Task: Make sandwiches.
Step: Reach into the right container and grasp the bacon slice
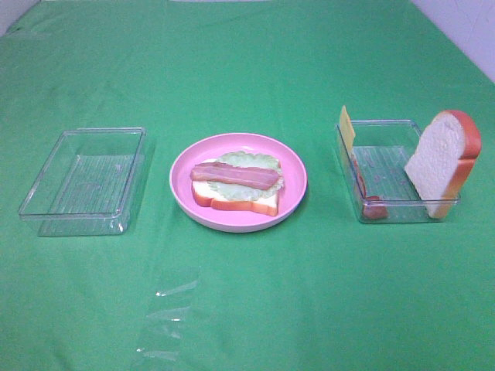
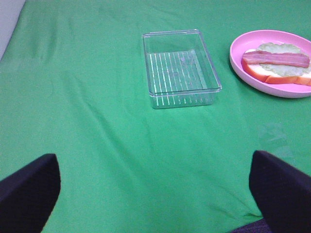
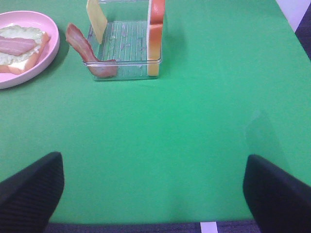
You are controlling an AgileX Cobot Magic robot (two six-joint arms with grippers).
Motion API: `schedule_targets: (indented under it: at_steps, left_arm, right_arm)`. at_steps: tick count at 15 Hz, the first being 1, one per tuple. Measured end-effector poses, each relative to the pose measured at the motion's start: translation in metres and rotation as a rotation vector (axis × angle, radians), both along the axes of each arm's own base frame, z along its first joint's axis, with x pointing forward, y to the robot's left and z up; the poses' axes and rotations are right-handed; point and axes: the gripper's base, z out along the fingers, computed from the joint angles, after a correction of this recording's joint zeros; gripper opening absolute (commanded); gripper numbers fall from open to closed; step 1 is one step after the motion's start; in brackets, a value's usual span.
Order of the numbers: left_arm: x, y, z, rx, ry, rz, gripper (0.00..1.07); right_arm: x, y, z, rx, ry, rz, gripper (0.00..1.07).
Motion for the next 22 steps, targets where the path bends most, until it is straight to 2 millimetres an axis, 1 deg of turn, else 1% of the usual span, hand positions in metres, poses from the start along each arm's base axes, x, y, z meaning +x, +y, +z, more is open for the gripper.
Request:
schedule_targets:
  at_steps: [11, 13, 15, 16, 17, 18, 19, 22]
  left_arm:
    - [0.000, 0.001, 0.000, -0.019, 0.002, 0.020, 0.98]
    - [0.000, 0.001, 0.000, -0.019, 0.002, 0.020, 0.98]
    - [0.000, 0.001, 0.000, -0.019, 0.002, 0.020, 0.98]
    - [0.000, 0.001, 0.000, -0.019, 0.002, 0.020, 0.98]
    - [0.000, 0.001, 0.000, -0.019, 0.002, 0.020, 0.98]
    - [0.000, 0.001, 0.000, -0.019, 0.002, 0.020, 0.98]
    - [0.000, 0.001, 0.000, -0.019, 0.002, 0.020, 0.98]
    - [0.000, 0.001, 0.000, -0.019, 0.002, 0.020, 0.98]
  right_arm:
    - [0.000, 0.000, 0.000, 0.000, 0.000, 0.000, 0.96]
    - [0.006, 0.002, 0.001, 0.023, 0.045, 0.012, 0.96]
    - [0.028, 0.003, 0.003, 0.058, 0.177, 0.022, 0.96]
    - [0.045, 0.004, 0.009, 0.074, 0.229, 0.021, 0.96]
    - [0.071, 0.003, 0.022, 0.082, 0.274, 0.014, 0.96]
    - [0.092, 0.002, 0.029, 0.077, 0.318, 0.023, 0.96]
    - [0.101, 0.002, 0.033, 0.073, 0.332, 0.028, 0.96]
    - [0.167, 0.000, 0.058, 0.068, 0.436, 0.045, 0.96]
